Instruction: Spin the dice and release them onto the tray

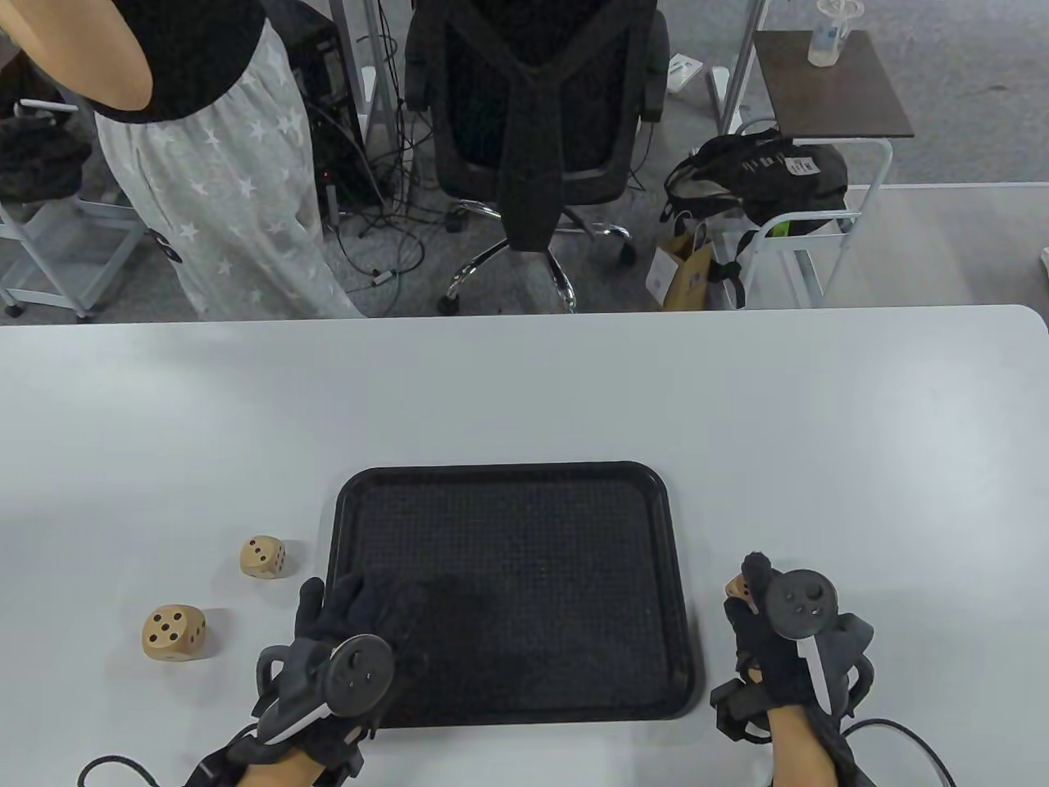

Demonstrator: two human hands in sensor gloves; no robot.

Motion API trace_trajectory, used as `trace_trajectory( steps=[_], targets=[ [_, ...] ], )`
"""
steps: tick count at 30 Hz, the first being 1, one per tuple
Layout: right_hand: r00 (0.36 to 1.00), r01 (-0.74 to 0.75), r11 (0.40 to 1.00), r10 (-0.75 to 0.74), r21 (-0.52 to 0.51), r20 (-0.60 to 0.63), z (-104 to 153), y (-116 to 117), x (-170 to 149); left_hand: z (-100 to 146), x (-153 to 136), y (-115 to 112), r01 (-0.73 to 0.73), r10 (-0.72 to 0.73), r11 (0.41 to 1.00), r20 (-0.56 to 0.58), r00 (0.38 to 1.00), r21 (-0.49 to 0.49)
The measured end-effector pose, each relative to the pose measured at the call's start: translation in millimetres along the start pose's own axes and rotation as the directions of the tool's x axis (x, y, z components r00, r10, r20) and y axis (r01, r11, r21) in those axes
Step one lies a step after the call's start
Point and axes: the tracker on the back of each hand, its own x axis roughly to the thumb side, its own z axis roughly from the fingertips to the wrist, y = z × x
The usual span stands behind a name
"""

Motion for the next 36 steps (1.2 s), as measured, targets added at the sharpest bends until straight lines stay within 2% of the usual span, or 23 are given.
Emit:
trace_trajectory(
  steps=[4,7,10,12,19,21,24,27,32,36],
  targets=[
    [0.990,0.043,0.998,-0.037,-0.047,0.133,13.9,-9.8,16.5,-0.3,-0.8,0.6,-0.001,0.001,1.000,-0.003,1.000,0.000],
    [0.967,0.062,0.997,-0.048,-0.046,0.251,26.0,-14.8,34.6,-0.6,-1.4,0.7,-0.002,0.002,1.000,-0.006,1.000,-0.002],
    [0.945,0.019,1.000,-0.015,-0.008,0.327,38.3,-13.6,57.0,-1.0,-2.1,0.9,-0.003,0.003,1.000,-0.008,1.000,-0.004],
    [0.912,-0.043,0.999,0.032,0.019,0.410,49.5,-6.0,79.5,-1.5,-2.5,0.9,-0.005,0.005,1.000,-0.012,1.000,-0.004],
    [0.791,-0.259,0.965,0.186,0.044,0.584,80.1,26.4,143.6,-1.6,-2.7,1.0,-0.006,0.006,1.000,-0.010,1.000,-0.010],
    [0.757,-0.319,0.945,0.212,0.067,0.618,86.2,36.4,157.2,-1.4,-3.0,1.5,-0.008,0.008,1.000,-0.009,1.000,-0.008],
    [0.693,-0.451,0.884,0.260,0.123,0.673,96.5,54.6,175.4,-1.1,-4.0,2.4,-0.010,0.010,1.000,-0.008,1.000,-0.004],
    [0.638,-0.540,0.834,0.314,0.118,0.703,104.0,66.5,184.6,-1.0,-5.2,3.1,-0.013,0.013,1.000,-0.009,1.000,-0.001],
    [0.590,-0.639,0.757,0.369,0.135,0.718,108.5,81.3,194.5,-1.1,-6.6,3.4,-0.019,0.019,1.000,-0.009,1.000,-0.007],
    [0.606,-0.648,0.743,0.368,0.169,0.706,103.6,83.9,196.5,-1.1,-7.6,4.1,-0.023,0.023,1.000,-0.010,1.000,-0.008]
  ],
)
